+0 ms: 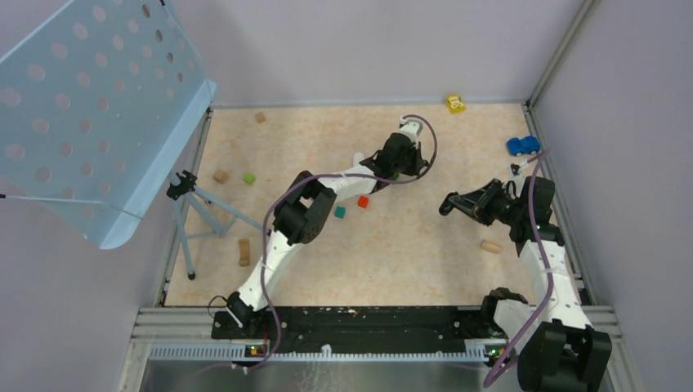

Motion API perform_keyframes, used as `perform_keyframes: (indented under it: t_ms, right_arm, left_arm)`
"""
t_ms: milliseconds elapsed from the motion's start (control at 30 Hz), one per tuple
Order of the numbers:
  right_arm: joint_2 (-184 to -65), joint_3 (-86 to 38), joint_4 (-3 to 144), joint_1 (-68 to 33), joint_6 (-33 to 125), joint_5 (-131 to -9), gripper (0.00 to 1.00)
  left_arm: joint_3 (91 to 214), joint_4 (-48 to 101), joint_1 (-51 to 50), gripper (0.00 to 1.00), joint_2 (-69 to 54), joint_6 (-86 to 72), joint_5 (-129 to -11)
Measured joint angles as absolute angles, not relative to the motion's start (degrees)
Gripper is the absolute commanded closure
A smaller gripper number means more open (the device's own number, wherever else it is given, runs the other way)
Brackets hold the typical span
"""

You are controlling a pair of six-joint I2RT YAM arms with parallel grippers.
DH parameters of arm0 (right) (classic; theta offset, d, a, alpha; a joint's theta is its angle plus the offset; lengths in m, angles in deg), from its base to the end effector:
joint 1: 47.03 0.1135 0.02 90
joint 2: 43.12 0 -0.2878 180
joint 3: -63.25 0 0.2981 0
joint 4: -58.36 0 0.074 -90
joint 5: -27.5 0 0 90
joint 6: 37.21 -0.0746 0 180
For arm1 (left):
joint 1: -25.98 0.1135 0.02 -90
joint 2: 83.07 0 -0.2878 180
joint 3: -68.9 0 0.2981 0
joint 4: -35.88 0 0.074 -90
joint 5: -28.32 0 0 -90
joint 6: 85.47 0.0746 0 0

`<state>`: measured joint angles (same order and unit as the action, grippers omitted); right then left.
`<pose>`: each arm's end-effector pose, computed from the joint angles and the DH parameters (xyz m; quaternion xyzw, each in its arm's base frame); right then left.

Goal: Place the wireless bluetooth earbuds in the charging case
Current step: Pick up the left earbud from the corner of the board, then place the left earbud at the center of the board.

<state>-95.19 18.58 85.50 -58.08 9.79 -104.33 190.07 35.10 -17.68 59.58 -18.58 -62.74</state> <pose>0.2504 0.0018 0.2286 0.2277 0.8120 0.4234 0.3309 0.4792 -0.4592 0.1227 0.1532 0.8160 -0.3131 0.4611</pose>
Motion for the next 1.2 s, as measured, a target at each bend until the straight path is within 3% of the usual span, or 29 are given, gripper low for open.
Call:
perform_keyframes:
  t_ms: [333,733,1000,1200]
  right_arm:
    - [-93.47,18.54,86.46,-58.08,10.27,-104.68,1.00]
    - [-90.78,17.47,95.34,-58.08,16.93,-110.23,1.00]
    - [-89.64,19.00,97.87,-56.97,19.69,-116.81,1.00]
    - [-89.60,20.57,98.22,-48.62,21.81,-117.62,1.00]
  left_arm:
    - [173.06,34.07,-17.57,1.00,39.63,-11.89,-75.15]
    - [148.39,20.17,-16.35,1.00,13.64,0.46,-92.55]
    - [139.40,15.60,-16.18,1.00,12.13,2.99,-95.11]
    - [138.99,15.03,-16.15,1.00,13.88,4.24,-94.89]
